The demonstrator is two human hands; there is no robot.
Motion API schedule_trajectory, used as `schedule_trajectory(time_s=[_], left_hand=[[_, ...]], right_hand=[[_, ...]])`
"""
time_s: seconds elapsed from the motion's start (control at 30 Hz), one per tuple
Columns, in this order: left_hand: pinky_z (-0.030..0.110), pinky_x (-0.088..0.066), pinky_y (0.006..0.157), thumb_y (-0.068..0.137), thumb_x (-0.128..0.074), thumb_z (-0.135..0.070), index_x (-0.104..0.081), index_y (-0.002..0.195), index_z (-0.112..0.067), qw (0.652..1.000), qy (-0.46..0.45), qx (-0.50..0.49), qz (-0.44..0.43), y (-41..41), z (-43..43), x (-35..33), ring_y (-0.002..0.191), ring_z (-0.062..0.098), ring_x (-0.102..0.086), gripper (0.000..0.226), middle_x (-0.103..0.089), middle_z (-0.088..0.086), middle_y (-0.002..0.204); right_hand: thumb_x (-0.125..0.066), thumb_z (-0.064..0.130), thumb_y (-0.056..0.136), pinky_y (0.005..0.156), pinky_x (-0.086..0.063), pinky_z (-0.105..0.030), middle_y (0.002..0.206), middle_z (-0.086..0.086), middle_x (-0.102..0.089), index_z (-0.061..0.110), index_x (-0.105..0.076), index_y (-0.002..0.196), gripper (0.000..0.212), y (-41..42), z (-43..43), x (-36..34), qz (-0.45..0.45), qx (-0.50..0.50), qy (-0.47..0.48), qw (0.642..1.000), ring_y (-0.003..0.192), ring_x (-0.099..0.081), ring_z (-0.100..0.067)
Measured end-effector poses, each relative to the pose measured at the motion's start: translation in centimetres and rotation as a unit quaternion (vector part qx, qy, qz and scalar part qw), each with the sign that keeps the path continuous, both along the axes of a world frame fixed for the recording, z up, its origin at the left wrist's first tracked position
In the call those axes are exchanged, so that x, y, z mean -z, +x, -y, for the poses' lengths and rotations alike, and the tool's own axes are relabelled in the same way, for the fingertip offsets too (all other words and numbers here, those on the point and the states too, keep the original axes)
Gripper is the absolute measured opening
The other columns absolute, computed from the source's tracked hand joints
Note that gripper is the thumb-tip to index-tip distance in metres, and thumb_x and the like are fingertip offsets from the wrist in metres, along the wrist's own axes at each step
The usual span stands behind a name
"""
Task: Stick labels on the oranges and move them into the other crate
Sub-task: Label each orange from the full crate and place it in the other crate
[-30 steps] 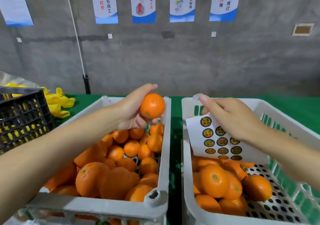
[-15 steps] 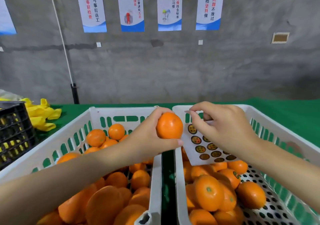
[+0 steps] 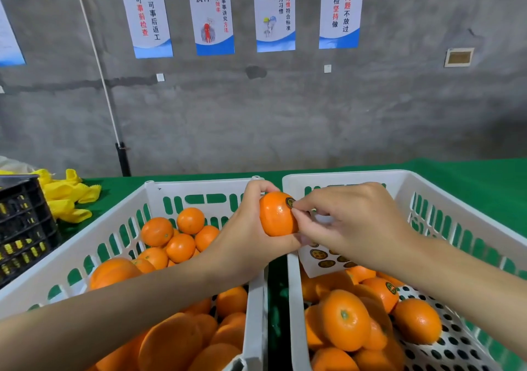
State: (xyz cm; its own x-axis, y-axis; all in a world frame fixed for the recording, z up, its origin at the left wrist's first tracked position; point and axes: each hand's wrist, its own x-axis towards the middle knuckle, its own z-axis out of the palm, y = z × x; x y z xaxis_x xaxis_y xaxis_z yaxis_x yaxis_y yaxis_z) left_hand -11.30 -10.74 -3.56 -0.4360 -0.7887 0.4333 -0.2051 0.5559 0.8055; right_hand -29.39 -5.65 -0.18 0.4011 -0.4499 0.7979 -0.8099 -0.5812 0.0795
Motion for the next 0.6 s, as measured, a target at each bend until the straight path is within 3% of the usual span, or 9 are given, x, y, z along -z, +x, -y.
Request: schedule_trajectory(time_s=[0.13,0.23,0.33,0.4,0.5,0.57,0.6], left_hand=[[0.031,-0.061,0.079,0.073,-0.088,-0.029,-0.036,0.113,-0.055,1.0,-0.008,0.01,-0.004,0.1,0.1,0.2,0.102,0.013,-0.063,0.07,-0.051,-0.015,0.117],[0.021,-0.057,0.072,0.076,-0.086,-0.02,-0.038,0.117,-0.047,1.0,-0.003,0.014,-0.024,0.2,0.4,0.2,0.096,0.007,-0.063,0.068,-0.053,-0.012,0.114],[0.014,-0.053,0.07,0.078,-0.083,-0.018,-0.038,0.118,-0.041,1.0,0.003,0.007,-0.031,0.1,0.5,-0.1,0.097,0.011,-0.063,0.065,-0.053,-0.01,0.117],[0.013,-0.053,0.067,0.08,-0.081,-0.022,-0.038,0.118,-0.042,0.999,0.016,0.001,-0.037,0.0,0.3,-0.3,0.099,0.014,-0.062,0.061,-0.052,-0.009,0.118],[0.015,-0.053,0.066,0.078,-0.076,-0.038,-0.036,0.119,-0.045,0.999,0.034,0.02,-0.036,-0.2,-0.3,-0.7,0.096,0.013,-0.065,0.057,-0.052,-0.005,0.119],[0.016,-0.054,0.067,0.072,-0.071,-0.049,-0.034,0.12,-0.048,0.998,0.042,0.042,-0.028,-0.2,-0.7,-0.8,0.091,0.002,-0.066,0.06,-0.053,-0.005,0.116],[0.017,-0.054,0.069,0.072,-0.069,-0.051,-0.033,0.121,-0.051,0.998,0.043,0.047,-0.015,-0.2,-0.9,-0.8,0.091,0.0,-0.065,0.062,-0.053,-0.006,0.116]], right_hand=[[-0.062,0.032,0.09,0.054,-0.053,-0.034,0.069,0.006,-0.073,0.022,-0.08,0.093,0.021,-0.5,0.2,-0.1,-0.005,-0.033,0.044,0.998,0.062,-0.068,-0.014],[-0.057,0.042,0.093,0.046,-0.048,-0.029,0.066,0.004,-0.073,0.019,-0.079,0.104,0.033,-0.6,0.1,-0.2,-0.02,-0.051,0.049,0.997,0.053,-0.064,-0.012],[-0.049,0.043,0.095,0.045,-0.047,-0.031,0.068,0.004,-0.074,0.021,-0.079,0.101,0.038,-0.4,-0.1,-0.2,-0.031,-0.076,0.057,0.995,0.054,-0.065,-0.013],[-0.047,0.042,0.094,0.045,-0.047,-0.029,0.062,0.01,-0.069,0.021,-0.079,0.1,0.039,-0.4,-0.1,-0.3,-0.023,-0.074,0.047,0.996,0.052,-0.062,-0.009],[-0.046,0.045,0.093,0.045,-0.036,-0.02,0.05,0.025,-0.037,0.021,-0.075,0.113,0.042,-0.6,-0.1,-0.7,0.016,-0.051,0.043,0.998,0.047,-0.043,0.001],[-0.044,0.046,0.093,0.045,-0.032,-0.018,0.051,0.024,-0.037,0.023,-0.076,0.109,0.043,-0.7,-0.1,-0.7,0.015,-0.048,0.056,0.997,0.046,-0.041,0.0],[-0.043,0.046,0.094,0.045,-0.032,-0.02,0.049,0.021,-0.04,0.024,-0.078,0.098,0.041,-0.8,0.1,-0.6,0.013,-0.052,0.06,0.997,0.045,-0.041,-0.001]])
